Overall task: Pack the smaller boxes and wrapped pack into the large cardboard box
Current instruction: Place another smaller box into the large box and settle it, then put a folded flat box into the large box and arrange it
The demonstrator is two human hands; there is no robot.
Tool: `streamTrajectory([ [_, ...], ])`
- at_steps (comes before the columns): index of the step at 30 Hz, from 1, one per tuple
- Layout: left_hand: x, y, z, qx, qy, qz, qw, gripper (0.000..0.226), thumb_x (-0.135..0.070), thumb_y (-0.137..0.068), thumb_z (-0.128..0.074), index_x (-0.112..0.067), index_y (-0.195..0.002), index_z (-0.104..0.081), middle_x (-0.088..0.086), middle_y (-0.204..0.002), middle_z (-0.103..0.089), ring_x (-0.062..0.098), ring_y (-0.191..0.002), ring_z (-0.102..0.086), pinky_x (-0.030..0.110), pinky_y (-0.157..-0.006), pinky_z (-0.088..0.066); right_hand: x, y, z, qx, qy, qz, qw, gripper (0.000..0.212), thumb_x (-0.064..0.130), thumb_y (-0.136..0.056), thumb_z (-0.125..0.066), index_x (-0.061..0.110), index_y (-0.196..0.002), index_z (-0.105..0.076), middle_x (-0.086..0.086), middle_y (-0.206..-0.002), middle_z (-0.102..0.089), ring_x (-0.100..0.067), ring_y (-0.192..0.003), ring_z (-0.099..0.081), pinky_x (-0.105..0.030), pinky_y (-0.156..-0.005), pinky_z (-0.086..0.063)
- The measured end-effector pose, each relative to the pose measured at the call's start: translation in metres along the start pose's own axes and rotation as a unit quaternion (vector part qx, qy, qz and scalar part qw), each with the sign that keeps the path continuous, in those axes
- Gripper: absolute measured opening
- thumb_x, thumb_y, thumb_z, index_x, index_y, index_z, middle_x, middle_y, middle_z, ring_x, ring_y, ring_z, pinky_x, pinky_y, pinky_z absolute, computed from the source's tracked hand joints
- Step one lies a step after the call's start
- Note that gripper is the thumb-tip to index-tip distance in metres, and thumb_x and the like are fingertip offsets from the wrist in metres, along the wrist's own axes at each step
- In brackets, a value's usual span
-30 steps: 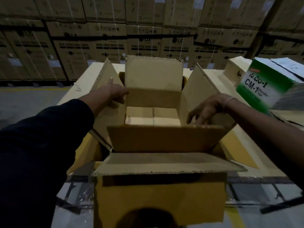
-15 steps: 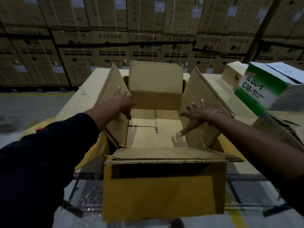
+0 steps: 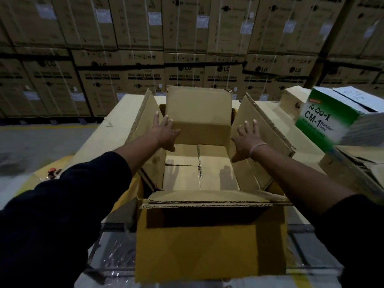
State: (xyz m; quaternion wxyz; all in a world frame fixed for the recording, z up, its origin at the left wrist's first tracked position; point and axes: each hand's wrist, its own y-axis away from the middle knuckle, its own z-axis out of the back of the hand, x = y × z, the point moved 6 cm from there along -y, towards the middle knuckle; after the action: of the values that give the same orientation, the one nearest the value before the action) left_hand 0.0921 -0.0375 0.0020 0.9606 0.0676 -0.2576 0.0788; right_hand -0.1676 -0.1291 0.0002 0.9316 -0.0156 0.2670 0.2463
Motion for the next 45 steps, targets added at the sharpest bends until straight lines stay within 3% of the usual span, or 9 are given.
streamTrajectory([
  [4,-0.002,0.000,0.005,-0.041,0.027,0.001,0.999,0.089,-0.062,-0.094,-0.054,-0.029,-0.163,-0.010,0.018,-0.170,0.001,0.042,-0.155,0.007,0.071,-0.119,0.001,-0.003,-0.002,0.003,-0.029,0.003,-0.014,0.999,0.098,0.077,-0.082,-0.062,0.029,-0.161,-0.030,-0.018,-0.171,-0.007,-0.046,-0.156,0.006,-0.067,-0.122,0.008],
  [8,-0.014,-0.002,0.017,-0.069,0.123,-0.015,0.990,0.094,-0.061,-0.094,-0.056,-0.028,-0.164,-0.002,0.018,-0.169,0.009,0.041,-0.155,0.012,0.066,-0.122,0.002,-0.012,-0.002,0.014,-0.062,-0.041,-0.041,0.996,0.099,0.075,-0.082,-0.063,0.028,-0.161,-0.028,-0.019,-0.171,-0.005,-0.046,-0.156,0.007,-0.066,-0.123,0.008],
  [17,-0.055,0.011,0.090,-0.143,0.323,-0.049,0.934,0.094,-0.052,-0.097,-0.058,-0.026,-0.164,0.002,0.017,-0.169,0.014,0.038,-0.156,0.009,0.053,-0.126,-0.003,-0.045,0.017,0.051,-0.131,-0.142,-0.059,0.979,0.098,0.072,-0.082,-0.067,0.024,-0.159,-0.028,-0.019,-0.169,-0.009,-0.045,-0.156,0.004,-0.063,-0.124,0.005],
  [25,-0.126,0.024,0.179,-0.229,0.421,-0.058,0.876,0.086,-0.054,-0.099,-0.054,-0.029,-0.164,-0.003,0.008,-0.171,0.009,0.031,-0.158,0.002,0.051,-0.126,-0.015,-0.151,0.080,0.049,-0.175,-0.337,-0.118,0.917,0.104,0.076,-0.088,-0.057,0.022,-0.166,-0.013,-0.018,-0.172,-0.002,-0.041,-0.158,0.003,-0.053,-0.126,0.001],
  [30,-0.204,0.032,0.230,-0.247,0.448,-0.098,0.854,0.084,-0.059,-0.099,-0.049,-0.029,-0.164,-0.004,0.006,-0.172,0.008,0.028,-0.158,0.000,0.052,-0.125,-0.019,-0.243,0.127,-0.005,-0.206,-0.423,-0.162,0.867,0.098,0.074,-0.089,-0.056,0.016,-0.162,-0.026,-0.019,-0.169,-0.014,-0.040,-0.157,-0.007,-0.052,-0.126,-0.012],
  [36,-0.317,0.046,0.284,-0.262,0.440,-0.154,0.845,0.078,-0.053,-0.104,-0.046,-0.021,-0.164,-0.008,0.008,-0.171,0.006,0.024,-0.158,0.004,0.044,-0.127,-0.010,-0.339,0.188,-0.104,-0.198,-0.460,-0.214,0.838,0.091,0.072,-0.087,-0.060,0.017,-0.156,-0.036,-0.019,-0.163,-0.022,-0.042,-0.152,-0.018,-0.051,-0.124,-0.021],
  [40,-0.393,0.037,0.301,-0.242,0.456,-0.175,0.838,0.079,-0.056,-0.103,-0.045,-0.024,-0.164,-0.006,0.008,-0.172,0.006,0.025,-0.158,0.002,0.047,-0.126,-0.016,-0.385,0.227,-0.180,-0.158,-0.476,-0.243,0.830,0.101,0.085,-0.074,-0.049,0.015,-0.146,-0.045,-0.023,-0.156,-0.033,-0.043,-0.147,-0.025,-0.052,-0.119,-0.026],
  [43,-0.452,0.029,0.305,-0.208,0.470,-0.189,0.837,0.079,-0.056,-0.103,-0.045,-0.026,-0.164,-0.004,0.007,-0.172,0.007,0.026,-0.158,0.002,0.049,-0.125,-0.019,-0.407,0.252,-0.233,-0.122,-0.494,-0.264,0.819,0.093,0.072,-0.089,-0.058,0.011,-0.155,-0.036,-0.025,-0.164,-0.018,-0.044,-0.152,-0.014,-0.053,-0.123,-0.018],
  [45,-0.486,0.024,0.307,-0.185,0.470,-0.201,0.839,0.079,-0.055,-0.103,-0.045,-0.026,-0.164,-0.004,0.006,-0.172,0.008,0.027,-0.158,0.003,0.049,-0.125,-0.018,-0.419,0.264,-0.262,-0.111,-0.498,-0.276,0.815,0.090,0.066,-0.092,-0.060,0.010,-0.157,-0.033,-0.025,-0.163,-0.017,-0.043,-0.151,-0.014,-0.052,-0.122,-0.017],
])
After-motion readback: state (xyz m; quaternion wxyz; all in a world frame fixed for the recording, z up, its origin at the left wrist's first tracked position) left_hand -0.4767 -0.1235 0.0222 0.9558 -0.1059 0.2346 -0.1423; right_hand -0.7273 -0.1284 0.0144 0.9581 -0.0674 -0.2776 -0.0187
